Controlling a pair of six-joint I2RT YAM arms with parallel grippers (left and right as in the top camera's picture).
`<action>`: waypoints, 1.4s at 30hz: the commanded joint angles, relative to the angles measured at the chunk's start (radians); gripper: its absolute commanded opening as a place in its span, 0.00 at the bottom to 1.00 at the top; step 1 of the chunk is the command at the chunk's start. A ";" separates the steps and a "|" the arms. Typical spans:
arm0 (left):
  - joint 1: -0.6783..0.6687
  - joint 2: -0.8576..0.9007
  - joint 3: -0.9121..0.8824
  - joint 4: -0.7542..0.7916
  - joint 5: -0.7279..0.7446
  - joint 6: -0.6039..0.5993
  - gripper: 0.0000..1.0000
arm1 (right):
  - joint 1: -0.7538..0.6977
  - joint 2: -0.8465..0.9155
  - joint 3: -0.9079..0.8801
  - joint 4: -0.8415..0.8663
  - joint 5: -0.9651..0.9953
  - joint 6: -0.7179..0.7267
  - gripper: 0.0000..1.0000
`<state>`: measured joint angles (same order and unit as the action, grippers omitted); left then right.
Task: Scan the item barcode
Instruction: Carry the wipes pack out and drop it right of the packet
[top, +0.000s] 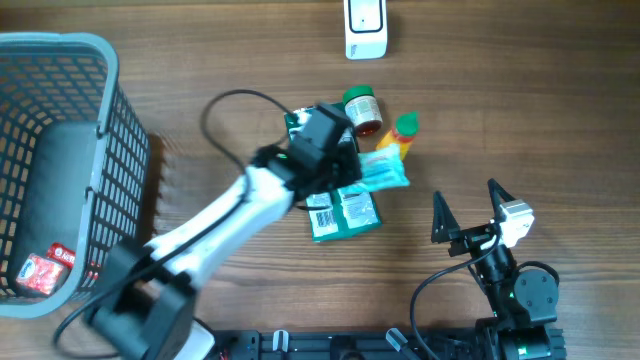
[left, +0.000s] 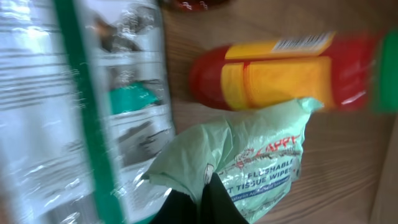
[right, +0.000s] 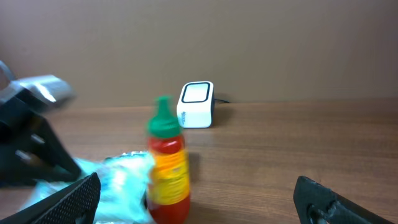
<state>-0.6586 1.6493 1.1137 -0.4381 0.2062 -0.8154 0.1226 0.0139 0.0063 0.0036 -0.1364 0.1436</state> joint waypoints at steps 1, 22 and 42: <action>-0.076 0.103 -0.002 0.106 0.002 -0.008 0.04 | -0.001 -0.004 -0.001 0.003 0.010 -0.012 1.00; -0.016 -0.040 0.040 0.092 -0.156 0.083 0.62 | -0.001 -0.004 -0.001 0.003 0.010 -0.012 1.00; 1.080 -0.667 0.085 -0.109 -0.679 0.130 1.00 | -0.001 -0.004 -0.001 0.003 0.010 -0.013 1.00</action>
<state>0.1944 0.9241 1.1942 -0.4644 -0.4473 -0.5842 0.1226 0.0139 0.0063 0.0036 -0.1364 0.1436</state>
